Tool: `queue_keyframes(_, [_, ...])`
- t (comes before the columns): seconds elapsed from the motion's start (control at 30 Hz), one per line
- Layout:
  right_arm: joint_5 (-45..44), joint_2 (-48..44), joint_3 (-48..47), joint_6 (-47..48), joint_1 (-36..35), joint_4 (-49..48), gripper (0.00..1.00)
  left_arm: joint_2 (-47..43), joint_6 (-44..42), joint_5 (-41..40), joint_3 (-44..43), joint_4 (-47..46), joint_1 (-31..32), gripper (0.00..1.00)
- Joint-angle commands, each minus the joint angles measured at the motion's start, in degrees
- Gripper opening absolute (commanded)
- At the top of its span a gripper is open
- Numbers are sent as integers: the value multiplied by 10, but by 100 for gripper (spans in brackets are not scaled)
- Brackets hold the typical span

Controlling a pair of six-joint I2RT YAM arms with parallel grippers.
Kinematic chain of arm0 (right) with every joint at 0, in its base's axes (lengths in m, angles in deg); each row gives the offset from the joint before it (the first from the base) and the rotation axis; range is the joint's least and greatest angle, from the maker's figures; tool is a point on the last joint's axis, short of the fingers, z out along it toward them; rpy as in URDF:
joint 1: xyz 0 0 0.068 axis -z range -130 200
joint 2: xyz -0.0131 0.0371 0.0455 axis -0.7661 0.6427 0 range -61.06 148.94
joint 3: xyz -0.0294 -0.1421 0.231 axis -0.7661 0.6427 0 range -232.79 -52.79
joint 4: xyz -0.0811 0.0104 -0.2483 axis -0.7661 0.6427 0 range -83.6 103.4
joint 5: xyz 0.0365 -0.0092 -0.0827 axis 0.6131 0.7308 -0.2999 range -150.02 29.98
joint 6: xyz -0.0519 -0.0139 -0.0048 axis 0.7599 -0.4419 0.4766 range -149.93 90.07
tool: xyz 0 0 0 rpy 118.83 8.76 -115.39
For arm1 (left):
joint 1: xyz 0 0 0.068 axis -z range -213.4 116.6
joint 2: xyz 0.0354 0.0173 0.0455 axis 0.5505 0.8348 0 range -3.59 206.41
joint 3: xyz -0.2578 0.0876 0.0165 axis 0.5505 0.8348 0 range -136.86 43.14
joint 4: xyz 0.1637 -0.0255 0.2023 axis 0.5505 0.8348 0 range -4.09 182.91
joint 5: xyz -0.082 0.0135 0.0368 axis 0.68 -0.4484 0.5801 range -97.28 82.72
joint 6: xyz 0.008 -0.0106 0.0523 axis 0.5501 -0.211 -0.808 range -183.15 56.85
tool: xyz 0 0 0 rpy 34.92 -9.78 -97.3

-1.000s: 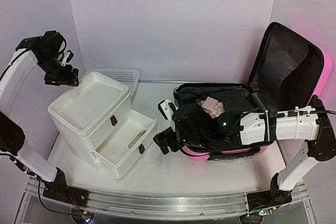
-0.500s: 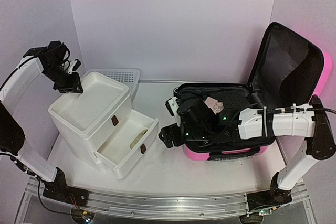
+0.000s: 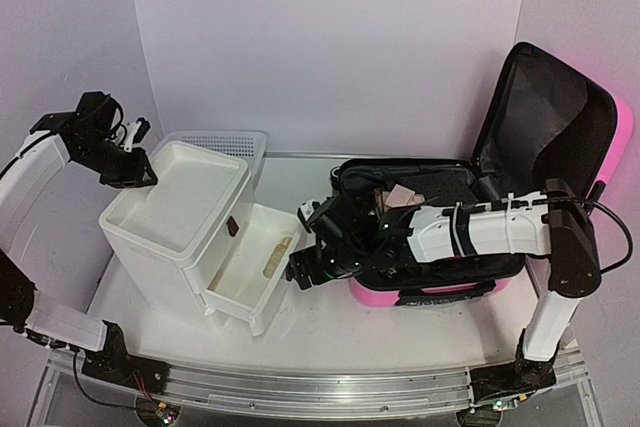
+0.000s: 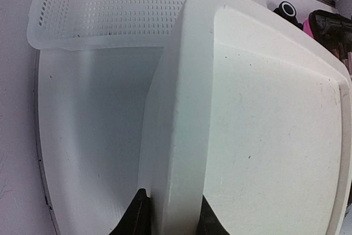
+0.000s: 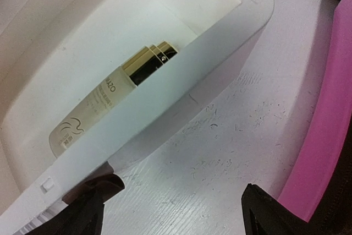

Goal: Open, take out, and arrange the luggage

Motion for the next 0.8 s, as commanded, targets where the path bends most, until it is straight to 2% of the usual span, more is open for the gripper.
queue_keyframes(0.0, [63, 45, -76, -16, -12, -130, 89, 13, 38, 114, 57, 37, 6, 2])
queue_keyframes(0.13, [79, 105, -122, -25, -17, -210, 89, 1, 40, 145, 80, 18, 7, 0])
queue_keyframes(0.37, [89, 176, -204, -17, -20, -273, 90, -9, 33, 159, 100, 12, 7, 0])
queue_keyframes(0.5, [178, 208, -259, 22, -21, -284, 90, -9, 13, 166, 110, 10, 7, 0])
queue_keyframes(0.57, [155, 196, -254, 31, -22, -239, 94, -11, 6, 164, 109, 10, 7, 0])
queue_keyframes(0.67, [21, 122, -195, 25, -16, -89, 98, -15, 3, 150, 105, 10, 7, 0])
queue_keyframes(0.77, [-32, 49, -131, 48, -13, 10, 98, -21, 5, 112, 101, 9, 6, 0])
